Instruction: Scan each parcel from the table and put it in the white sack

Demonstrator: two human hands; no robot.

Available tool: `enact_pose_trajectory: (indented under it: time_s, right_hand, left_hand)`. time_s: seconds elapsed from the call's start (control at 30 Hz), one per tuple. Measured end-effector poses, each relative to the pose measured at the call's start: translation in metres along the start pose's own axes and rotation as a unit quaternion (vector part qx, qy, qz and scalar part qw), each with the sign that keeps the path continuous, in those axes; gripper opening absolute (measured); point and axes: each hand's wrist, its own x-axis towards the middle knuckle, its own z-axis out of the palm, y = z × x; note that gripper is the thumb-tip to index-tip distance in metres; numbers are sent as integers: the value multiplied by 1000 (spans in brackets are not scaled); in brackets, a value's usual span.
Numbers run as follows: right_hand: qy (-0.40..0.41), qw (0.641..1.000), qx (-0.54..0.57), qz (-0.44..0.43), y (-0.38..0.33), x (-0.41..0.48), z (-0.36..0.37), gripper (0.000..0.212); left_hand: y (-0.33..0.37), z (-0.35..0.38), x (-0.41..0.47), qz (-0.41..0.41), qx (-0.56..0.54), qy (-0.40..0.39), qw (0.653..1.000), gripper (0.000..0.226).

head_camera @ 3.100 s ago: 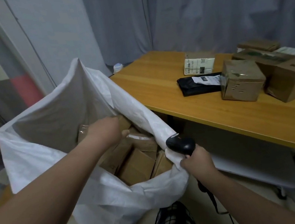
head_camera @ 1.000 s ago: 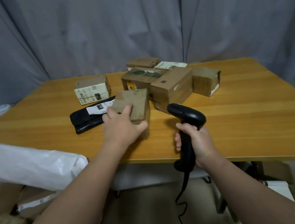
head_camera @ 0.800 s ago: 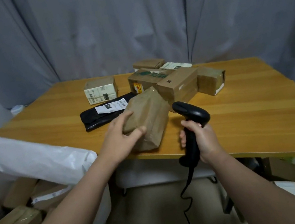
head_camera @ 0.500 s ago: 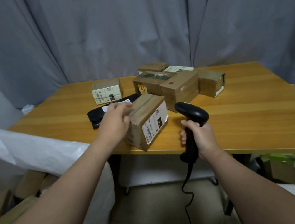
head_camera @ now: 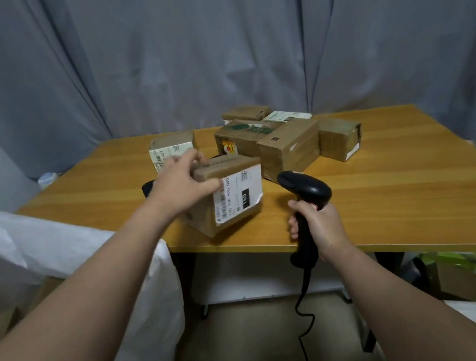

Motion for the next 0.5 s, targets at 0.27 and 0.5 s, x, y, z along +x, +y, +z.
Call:
enact_pose_trajectory:
  time_s: [0.27,0.5]
  right_hand:
    - [-10,1000,-11,6,-1,0,1,16]
    - [-29,998,-38,29,-7,-5,-7,12]
  left_hand:
    - [31,-4,2,101,55,-65,991,75]
    - [14,-6,-8,28,186,-130,974,72]
